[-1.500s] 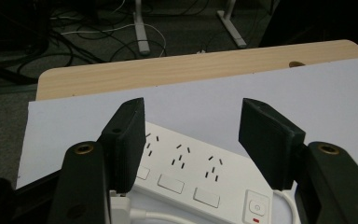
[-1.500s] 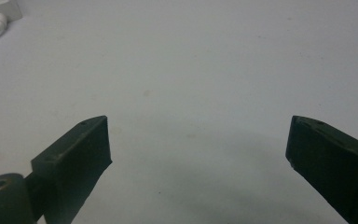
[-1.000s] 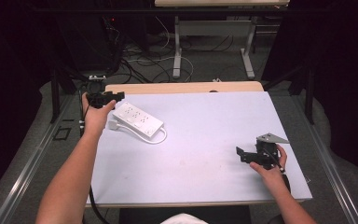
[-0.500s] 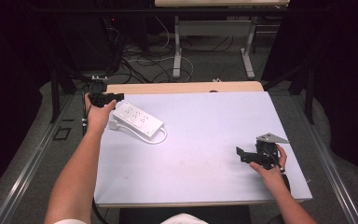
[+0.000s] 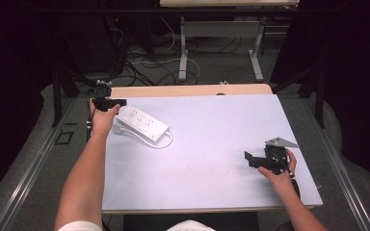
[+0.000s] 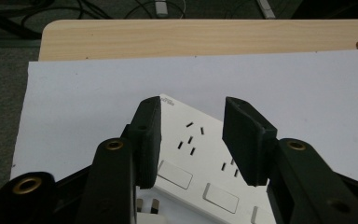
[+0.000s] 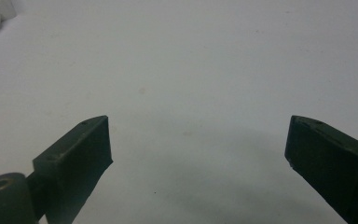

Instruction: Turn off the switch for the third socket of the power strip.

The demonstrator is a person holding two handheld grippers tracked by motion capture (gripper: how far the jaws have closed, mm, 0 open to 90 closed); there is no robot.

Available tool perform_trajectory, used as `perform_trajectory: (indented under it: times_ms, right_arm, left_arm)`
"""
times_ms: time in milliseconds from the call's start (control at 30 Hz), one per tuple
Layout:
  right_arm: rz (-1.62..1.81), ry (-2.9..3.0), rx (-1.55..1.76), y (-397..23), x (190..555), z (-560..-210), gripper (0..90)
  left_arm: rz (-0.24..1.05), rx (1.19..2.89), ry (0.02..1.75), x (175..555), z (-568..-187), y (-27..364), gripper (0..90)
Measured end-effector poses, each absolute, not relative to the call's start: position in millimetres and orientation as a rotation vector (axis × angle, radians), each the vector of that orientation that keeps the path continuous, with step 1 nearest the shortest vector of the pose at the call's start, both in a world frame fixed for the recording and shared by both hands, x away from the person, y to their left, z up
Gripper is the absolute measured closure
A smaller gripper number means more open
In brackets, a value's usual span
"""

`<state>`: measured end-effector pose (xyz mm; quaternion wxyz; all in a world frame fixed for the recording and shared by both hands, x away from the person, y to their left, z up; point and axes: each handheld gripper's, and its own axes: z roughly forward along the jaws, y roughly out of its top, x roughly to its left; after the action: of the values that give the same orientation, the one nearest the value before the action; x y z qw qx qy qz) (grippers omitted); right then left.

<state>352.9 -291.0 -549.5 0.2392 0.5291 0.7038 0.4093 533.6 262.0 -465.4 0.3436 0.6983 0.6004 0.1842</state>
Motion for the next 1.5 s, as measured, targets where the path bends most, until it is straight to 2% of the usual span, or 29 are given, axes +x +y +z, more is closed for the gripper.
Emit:
perform_trajectory:
  times_ms: [633, 733, 1100, 1500]
  right_arm:
    - [1.117, 1.931, 1.467, -291.6, 354.0, -551.5, 6.8]
    - [1.116, 1.934, 1.462, -292.4, 353.7, -551.5, 6.8]
    - [1.12, 1.925, 1.477, -294.3, 351.9, -551.2, 6.9]
    - [1.12, 1.929, 1.472, -294.1, 352.1, -551.6, 7.1]
  left_arm:
    - [0.41, 1.892, 1.598, 542.1, -488.8, 270.0, 67.5]
    - [0.419, 1.903, 1.592, 543.1, -491.5, 268.0, 72.0]
    - [0.404, 1.993, 1.571, 547.2, -499.1, 260.5, 75.3]
    - [0.418, 2.012, 1.576, 550.4, -506.4, 258.3, 78.9]
